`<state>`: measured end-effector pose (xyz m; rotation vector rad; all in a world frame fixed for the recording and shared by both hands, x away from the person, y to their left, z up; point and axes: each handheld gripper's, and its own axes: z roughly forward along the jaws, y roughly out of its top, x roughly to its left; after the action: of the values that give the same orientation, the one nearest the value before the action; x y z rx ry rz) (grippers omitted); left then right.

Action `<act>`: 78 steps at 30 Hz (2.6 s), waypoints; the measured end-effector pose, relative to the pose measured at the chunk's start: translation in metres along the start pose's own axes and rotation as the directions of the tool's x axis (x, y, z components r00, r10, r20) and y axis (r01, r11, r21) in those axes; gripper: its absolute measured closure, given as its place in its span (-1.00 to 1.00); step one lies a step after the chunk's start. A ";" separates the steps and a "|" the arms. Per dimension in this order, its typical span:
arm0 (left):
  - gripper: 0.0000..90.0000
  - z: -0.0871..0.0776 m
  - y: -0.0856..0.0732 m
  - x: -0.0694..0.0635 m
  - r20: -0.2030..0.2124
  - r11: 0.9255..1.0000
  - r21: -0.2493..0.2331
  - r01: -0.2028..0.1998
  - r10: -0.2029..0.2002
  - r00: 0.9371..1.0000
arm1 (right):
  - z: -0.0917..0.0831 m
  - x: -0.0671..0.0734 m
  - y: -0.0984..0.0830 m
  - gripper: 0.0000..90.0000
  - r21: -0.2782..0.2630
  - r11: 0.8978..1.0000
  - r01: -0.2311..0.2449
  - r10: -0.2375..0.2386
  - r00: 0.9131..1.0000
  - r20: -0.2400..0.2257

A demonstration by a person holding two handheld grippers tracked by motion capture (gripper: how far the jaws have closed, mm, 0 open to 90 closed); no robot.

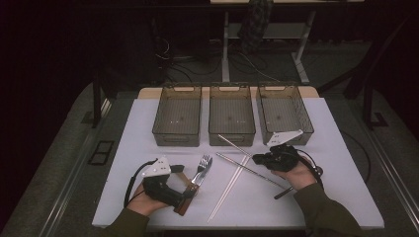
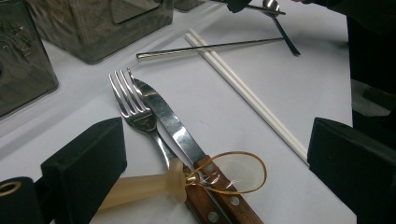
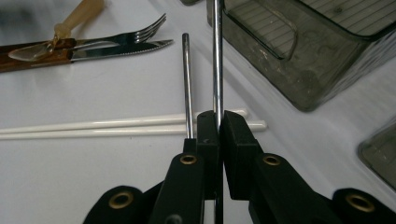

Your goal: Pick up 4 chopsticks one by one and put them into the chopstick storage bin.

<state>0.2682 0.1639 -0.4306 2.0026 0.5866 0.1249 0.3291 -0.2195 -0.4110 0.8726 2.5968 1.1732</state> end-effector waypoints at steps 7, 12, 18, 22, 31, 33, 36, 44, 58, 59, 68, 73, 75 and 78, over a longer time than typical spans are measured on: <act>-0.93 0.001 0.000 0.000 0.000 1.000 0.005 0.000 0.000 1.000 | 0.001 0.001 0.006 0.89 -0.014 1.000 0.002 -0.002 1.000 -0.009; -0.93 0.000 0.000 -0.001 0.002 1.000 0.005 -0.006 0.006 1.000 | 0.001 0.004 0.009 0.89 -0.031 0.999 0.011 -0.012 1.000 -0.029; -0.93 0.002 0.001 -0.001 0.003 1.000 0.004 -0.004 0.004 1.000 | 0.000 0.008 0.017 0.89 -0.059 0.998 0.020 -0.023 0.999 -0.043; -0.93 0.002 0.000 0.000 0.002 1.000 0.006 -0.005 0.005 1.000 | 0.003 0.009 0.020 0.89 -0.061 0.998 0.020 -0.022 0.999 -0.045; -0.93 0.001 0.000 -0.001 0.003 1.000 0.003 -0.005 0.005 1.000 | 0.008 0.009 0.032 0.89 -0.073 0.997 0.013 -0.017 0.999 -0.047; -0.93 0.001 0.000 -0.001 0.003 1.000 0.002 -0.006 0.006 1.000 | 0.008 0.008 0.034 0.89 -0.075 0.997 0.010 -0.013 0.999 -0.045; -0.93 0.001 0.000 -0.001 0.003 1.000 0.001 -0.005 0.005 1.000 | 0.009 0.008 0.039 0.89 -0.082 0.997 0.006 -0.009 0.999 -0.041; -0.94 0.002 0.000 -0.001 -0.006 1.000 0.006 -0.011 0.011 1.000 | 0.011 0.006 0.055 0.89 -0.099 0.995 -0.018 0.015 0.999 -0.029; -1.00 0.001 0.001 0.000 -0.025 1.000 -0.002 0.001 -0.001 1.000 | 0.025 0.006 0.081 0.89 -0.090 0.995 -0.037 0.036 0.999 -0.022; -1.00 0.002 0.001 0.000 -0.025 1.000 -0.001 0.000 0.000 1.000 | 0.026 0.006 0.082 0.89 -0.089 0.995 -0.040 0.038 0.999 -0.023; -1.00 0.003 0.000 0.000 -0.013 1.000 0.009 -0.002 0.003 1.000 | 0.033 0.004 0.098 0.89 -0.095 0.994 -0.056 0.056 0.998 -0.007; -1.00 0.003 0.000 0.001 -0.011 1.000 0.007 0.000 0.000 1.000 | 0.039 0.004 0.109 0.89 -0.104 0.993 -0.064 0.064 0.998 -0.003; -1.00 0.002 0.000 0.001 -0.010 1.000 0.006 0.000 0.001 1.000 | 0.042 0.005 0.114 0.89 -0.101 0.993 -0.067 0.067 0.998 0.000; -1.00 0.002 0.000 0.000 -0.009 1.000 0.007 -0.003 0.003 1.000 | 0.048 0.006 0.121 0.89 -0.099 0.993 -0.067 0.068 0.998 0.005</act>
<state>0.2695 0.1622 -0.4315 2.0104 0.5905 0.1346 0.3959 -0.1220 -0.3549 0.9486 2.4971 1.3007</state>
